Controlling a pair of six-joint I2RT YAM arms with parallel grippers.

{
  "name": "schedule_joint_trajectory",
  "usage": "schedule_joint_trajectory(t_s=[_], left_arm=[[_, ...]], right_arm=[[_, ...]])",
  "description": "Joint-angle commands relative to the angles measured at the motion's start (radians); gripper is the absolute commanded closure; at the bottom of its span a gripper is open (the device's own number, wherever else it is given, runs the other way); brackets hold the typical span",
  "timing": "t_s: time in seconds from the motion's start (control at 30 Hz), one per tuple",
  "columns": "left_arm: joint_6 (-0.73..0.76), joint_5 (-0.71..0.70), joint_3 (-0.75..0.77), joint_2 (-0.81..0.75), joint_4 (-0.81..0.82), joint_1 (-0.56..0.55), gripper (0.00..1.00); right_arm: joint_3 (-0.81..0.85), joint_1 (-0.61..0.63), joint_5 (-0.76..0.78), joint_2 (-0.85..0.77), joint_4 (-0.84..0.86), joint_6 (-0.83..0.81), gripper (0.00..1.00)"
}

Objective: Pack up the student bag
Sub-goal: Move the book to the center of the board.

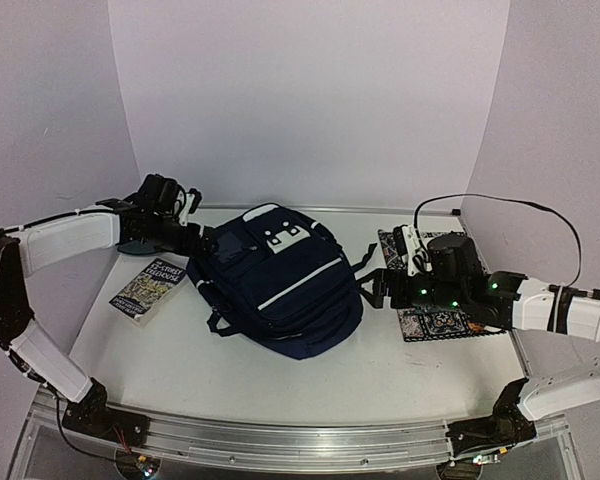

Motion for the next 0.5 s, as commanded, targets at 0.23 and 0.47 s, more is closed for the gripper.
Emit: schedule_joint_trajectory(t_s=[0.23, 0.47], left_arm=[[-0.028, 0.056, 0.234, 0.311, -0.14, 0.413, 0.01], [0.006, 0.101, 0.301, 0.489, -0.166, 0.524, 0.01]], right_arm=[[-0.019, 0.003, -0.068, -0.021, -0.005, -0.044, 0.02], [-0.013, 0.005, -0.139, 0.007, 0.002, -0.061, 0.02]])
